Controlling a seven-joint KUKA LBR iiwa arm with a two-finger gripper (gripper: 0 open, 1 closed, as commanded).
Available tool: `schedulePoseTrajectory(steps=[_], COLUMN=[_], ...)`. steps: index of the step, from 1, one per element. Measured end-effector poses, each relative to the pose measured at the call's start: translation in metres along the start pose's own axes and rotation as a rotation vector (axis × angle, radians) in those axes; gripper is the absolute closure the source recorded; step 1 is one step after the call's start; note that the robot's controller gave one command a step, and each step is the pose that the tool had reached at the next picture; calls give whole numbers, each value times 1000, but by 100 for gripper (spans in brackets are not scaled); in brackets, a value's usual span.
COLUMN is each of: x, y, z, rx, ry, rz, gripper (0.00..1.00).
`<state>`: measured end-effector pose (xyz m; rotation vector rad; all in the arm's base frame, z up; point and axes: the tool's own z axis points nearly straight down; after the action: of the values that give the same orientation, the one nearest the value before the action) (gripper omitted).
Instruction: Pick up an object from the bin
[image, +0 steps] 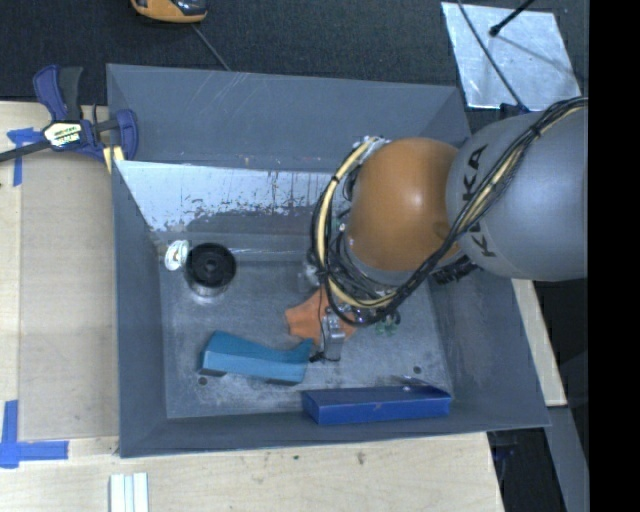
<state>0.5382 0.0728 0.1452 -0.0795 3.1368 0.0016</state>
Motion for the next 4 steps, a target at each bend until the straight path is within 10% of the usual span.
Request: schedulePoseTrajectory(steps=[1,2,4], x=[-2,-6,-6], y=[-21,-33,-33], z=[29,68,68], rx=[0,1,0], ry=[2,-2,-2], rz=[98,-3,-2], gripper=[0,100,100])
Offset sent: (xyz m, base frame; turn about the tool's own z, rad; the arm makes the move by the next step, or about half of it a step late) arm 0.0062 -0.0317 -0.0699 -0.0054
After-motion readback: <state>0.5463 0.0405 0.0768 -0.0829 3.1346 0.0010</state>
